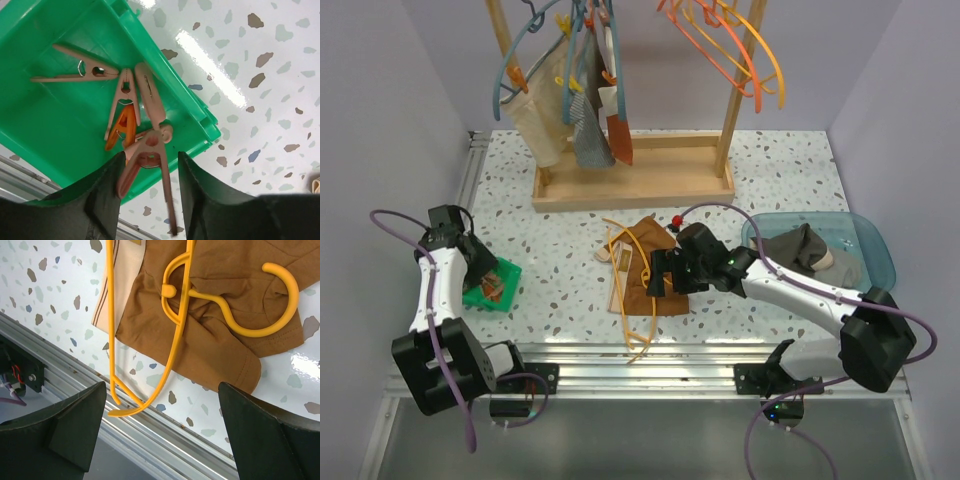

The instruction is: Remove the underwear clipped to the hanger

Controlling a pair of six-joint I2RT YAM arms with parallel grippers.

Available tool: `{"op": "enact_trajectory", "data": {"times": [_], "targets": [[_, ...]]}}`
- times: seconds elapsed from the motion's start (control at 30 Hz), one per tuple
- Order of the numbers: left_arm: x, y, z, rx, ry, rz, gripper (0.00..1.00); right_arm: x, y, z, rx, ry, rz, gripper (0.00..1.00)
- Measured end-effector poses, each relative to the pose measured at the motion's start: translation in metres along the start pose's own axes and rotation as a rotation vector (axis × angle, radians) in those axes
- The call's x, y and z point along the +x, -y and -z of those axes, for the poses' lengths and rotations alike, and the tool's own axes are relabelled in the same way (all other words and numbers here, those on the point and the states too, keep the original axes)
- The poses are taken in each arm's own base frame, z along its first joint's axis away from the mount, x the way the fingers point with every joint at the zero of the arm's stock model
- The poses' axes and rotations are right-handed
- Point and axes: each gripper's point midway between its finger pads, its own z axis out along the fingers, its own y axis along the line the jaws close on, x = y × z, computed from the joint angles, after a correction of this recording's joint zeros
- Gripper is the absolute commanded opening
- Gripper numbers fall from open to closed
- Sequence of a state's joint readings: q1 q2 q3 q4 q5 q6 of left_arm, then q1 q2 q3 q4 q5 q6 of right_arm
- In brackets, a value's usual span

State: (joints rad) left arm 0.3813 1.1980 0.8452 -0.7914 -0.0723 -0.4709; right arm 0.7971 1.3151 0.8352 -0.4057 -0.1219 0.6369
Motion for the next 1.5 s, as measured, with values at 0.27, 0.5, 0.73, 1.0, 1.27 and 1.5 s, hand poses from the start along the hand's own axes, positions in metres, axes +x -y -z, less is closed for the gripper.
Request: {"op": "enact_trajectory", "data": {"times": [0.27, 0.5, 0.73, 1.0, 1.27, 1.5], "targets": [[-0.01, 0.02, 0.023, 0.111, 0.044, 0.013, 0.82, -0.006, 0.003, 0.006, 0.019, 0.036, -0.009, 0.98], [-0.034, 0.064, 0.066, 0.302, 0.122, -0.016, 0.85, 0.002, 0.018, 0.003, 0.098, 0.013, -0.04, 0.86], [-0.03, 0.104, 0.078, 0.478, 0.079, -0.067, 0.84, 0.027, 0.023, -0.016, 0.11, -0.078, -0.065, 0.67], [-0.027, 0.128, 0.086, 0.572, 0.055, -0.112, 0.85, 0.075, 0.006, -0.036, 0.046, -0.163, -0.144, 0.67], [-0.021, 0.144, 0.084, 0.587, 0.024, -0.16, 0.85, 0.071, -0.026, -0.062, -0.178, -0.058, -0.382, 0.51], [-0.017, 0.153, 0.083, 0.581, 0.009, -0.197, 0.84, 0.084, -0.052, -0.075, -0.363, -0.021, -0.522, 0.37]]}}
